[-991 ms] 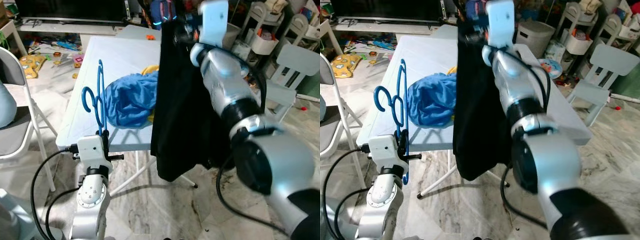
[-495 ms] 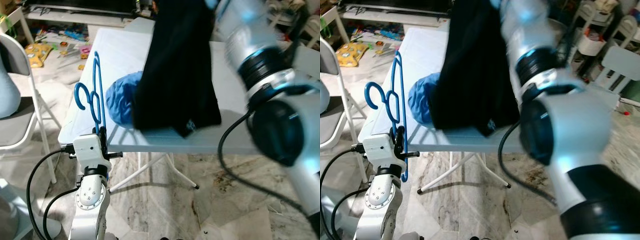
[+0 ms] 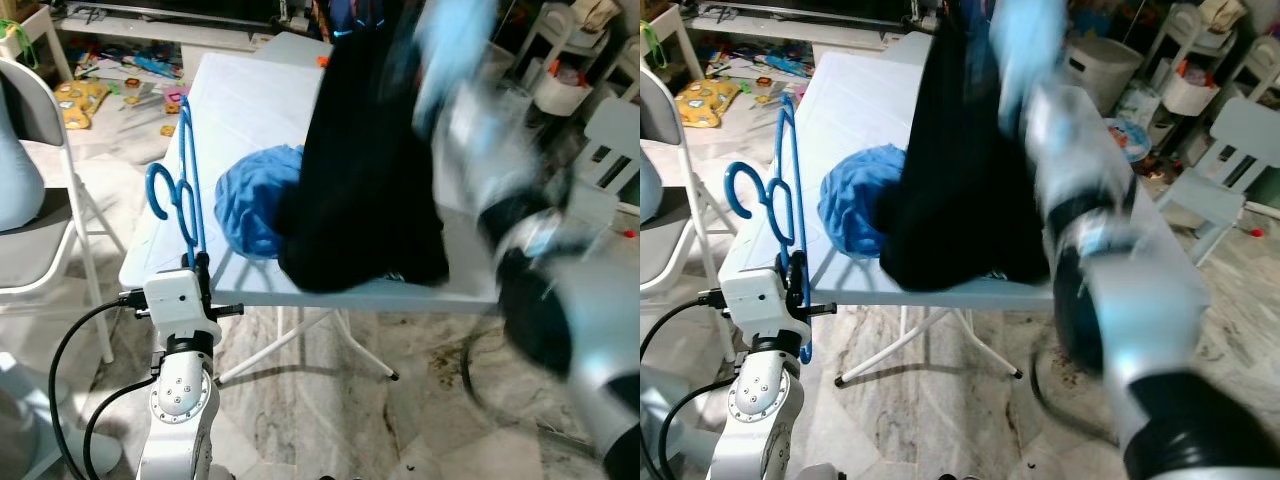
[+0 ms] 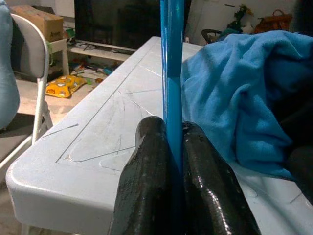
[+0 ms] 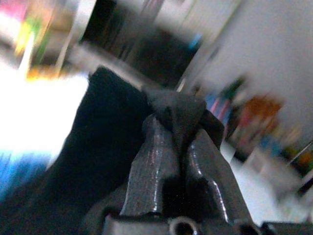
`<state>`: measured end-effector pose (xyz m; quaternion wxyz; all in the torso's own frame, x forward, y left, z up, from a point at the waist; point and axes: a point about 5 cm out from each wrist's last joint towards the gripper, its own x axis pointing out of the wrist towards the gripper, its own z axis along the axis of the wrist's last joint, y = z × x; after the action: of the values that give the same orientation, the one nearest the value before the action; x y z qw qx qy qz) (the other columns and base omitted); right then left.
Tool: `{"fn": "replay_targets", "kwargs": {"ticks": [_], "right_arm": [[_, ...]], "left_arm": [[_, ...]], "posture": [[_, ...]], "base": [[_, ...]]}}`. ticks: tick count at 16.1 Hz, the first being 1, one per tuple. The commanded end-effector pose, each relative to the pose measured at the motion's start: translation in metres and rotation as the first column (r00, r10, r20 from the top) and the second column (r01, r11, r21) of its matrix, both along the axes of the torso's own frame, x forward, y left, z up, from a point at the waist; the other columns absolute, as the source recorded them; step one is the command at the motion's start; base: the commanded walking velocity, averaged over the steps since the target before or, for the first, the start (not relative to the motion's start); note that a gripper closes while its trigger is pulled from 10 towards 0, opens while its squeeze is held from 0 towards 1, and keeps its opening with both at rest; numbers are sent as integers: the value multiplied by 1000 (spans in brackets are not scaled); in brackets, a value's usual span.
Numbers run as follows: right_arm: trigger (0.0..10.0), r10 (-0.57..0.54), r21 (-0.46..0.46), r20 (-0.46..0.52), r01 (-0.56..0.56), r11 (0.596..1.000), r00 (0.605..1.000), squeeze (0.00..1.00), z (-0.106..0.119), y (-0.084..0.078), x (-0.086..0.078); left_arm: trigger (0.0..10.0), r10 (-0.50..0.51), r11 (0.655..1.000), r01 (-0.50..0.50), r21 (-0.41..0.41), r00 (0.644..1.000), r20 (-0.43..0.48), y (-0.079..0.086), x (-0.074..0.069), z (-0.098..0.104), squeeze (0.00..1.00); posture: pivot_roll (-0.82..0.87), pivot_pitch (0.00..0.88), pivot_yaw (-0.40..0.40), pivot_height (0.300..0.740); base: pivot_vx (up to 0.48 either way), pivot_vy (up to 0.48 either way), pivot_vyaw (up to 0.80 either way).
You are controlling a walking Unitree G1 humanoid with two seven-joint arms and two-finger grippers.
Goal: Hang hanger
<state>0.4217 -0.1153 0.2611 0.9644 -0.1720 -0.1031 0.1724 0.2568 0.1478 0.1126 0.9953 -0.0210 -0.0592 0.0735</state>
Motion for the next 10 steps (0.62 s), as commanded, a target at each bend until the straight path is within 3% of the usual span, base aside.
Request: {"fn": "replay_targets", "kwargs": {"ticks": [1, 3, 8, 10], "right_arm": [[10000, -4, -48, -69, 1, 999, 998, 1000, -17, -10, -1], [10000, 7, -64, -146, -16, 998, 989, 1000, -42, -17, -5], [10000, 25, 0, -158, -25, 1000, 987, 1000, -58, -29, -12], [10000, 63, 42, -194, -56, 998, 979, 1000, -76, -40, -20]], "left_arm": [[10000, -11, 1000, 9, -16, 996, -88, -4, -2, -16, 0], [10000, -28, 1000, 27, -14, 995, -94, -5, -1, -16, 0], [10000, -66, 998, 67, 8, 992, -108, -5, 2, -16, 0], [10000, -80, 996, 85, 39, 990, -112, -2, 3, -15, 0]], "posture": [[232, 80, -157, 740], [222, 79, -138, 740], [199, 78, -98, 740], [187, 76, -84, 740]], "base": [[0, 0, 0], [0, 0, 0], [0, 0, 0], [0, 0, 0]]}}
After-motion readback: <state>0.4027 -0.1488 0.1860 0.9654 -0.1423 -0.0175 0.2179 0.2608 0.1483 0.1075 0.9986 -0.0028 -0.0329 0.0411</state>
